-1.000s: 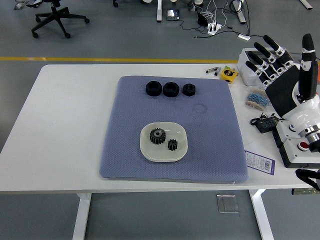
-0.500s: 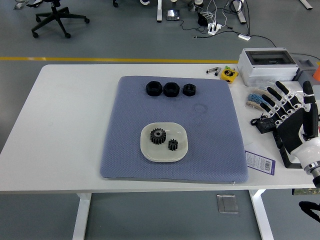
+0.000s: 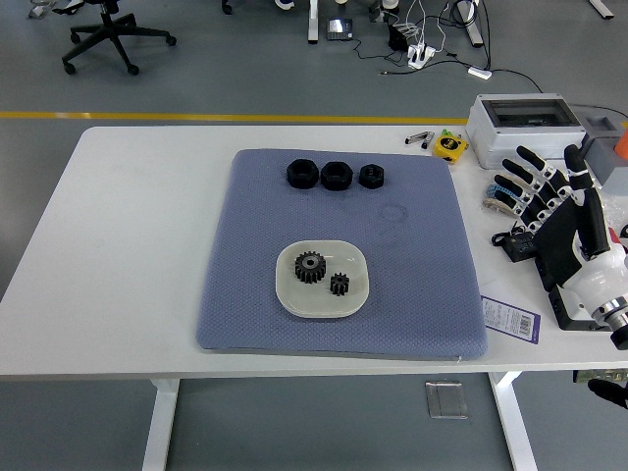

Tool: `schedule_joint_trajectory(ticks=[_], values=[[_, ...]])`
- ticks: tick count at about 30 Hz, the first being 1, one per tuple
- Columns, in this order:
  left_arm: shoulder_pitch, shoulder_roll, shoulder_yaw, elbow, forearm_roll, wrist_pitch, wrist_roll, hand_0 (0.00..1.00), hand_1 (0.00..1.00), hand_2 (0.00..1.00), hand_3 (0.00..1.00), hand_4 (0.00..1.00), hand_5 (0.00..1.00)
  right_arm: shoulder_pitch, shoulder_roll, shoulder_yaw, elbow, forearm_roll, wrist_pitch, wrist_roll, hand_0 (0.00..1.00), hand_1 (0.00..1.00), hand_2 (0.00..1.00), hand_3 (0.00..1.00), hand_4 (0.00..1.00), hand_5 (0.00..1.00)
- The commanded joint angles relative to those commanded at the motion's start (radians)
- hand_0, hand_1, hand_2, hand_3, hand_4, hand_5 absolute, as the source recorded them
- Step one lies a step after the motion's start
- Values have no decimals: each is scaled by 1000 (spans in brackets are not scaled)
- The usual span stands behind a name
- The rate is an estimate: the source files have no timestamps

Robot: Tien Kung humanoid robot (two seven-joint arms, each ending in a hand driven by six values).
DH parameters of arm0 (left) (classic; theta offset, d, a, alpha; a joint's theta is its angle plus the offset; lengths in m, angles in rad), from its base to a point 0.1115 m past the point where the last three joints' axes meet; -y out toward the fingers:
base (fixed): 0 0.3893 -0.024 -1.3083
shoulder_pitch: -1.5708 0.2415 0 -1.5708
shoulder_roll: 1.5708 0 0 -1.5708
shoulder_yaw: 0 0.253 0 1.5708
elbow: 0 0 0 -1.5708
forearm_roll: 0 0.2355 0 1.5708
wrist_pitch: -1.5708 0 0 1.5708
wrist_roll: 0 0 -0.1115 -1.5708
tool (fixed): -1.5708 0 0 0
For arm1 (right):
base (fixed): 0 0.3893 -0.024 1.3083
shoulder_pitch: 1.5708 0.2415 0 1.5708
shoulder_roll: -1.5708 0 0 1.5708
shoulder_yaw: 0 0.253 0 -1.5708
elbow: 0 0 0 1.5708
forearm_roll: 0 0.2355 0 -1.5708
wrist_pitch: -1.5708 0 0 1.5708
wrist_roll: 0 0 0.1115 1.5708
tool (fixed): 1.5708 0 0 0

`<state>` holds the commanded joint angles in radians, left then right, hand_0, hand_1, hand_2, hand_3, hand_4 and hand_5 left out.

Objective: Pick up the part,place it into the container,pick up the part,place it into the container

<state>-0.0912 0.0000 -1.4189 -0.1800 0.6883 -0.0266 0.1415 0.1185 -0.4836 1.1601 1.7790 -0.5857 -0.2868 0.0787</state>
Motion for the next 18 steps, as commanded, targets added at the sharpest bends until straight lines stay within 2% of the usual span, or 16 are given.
schedule_joint_trajectory(ticks=[4,5,7,14,18], values=[[-10,0,20,0,14,-8,52,988,998,998,919,739,713,-9,-4,7,0,4,8,4,906,843,864,891,998,920],[-9,0,26,0,13,-6,54,981,972,995,842,737,718,-9,-4,7,0,8,13,5,891,831,856,886,998,927],[-4,0,30,0,29,1,53,981,972,995,842,737,718,-7,-7,5,0,13,24,7,891,831,856,886,998,927],[-4,0,67,0,-2,12,86,980,971,994,850,732,731,-1,-15,9,0,31,27,13,890,830,854,886,998,928],[-1,0,53,0,13,24,99,980,971,993,834,725,737,-5,-11,13,0,31,36,12,880,828,852,885,998,936]])
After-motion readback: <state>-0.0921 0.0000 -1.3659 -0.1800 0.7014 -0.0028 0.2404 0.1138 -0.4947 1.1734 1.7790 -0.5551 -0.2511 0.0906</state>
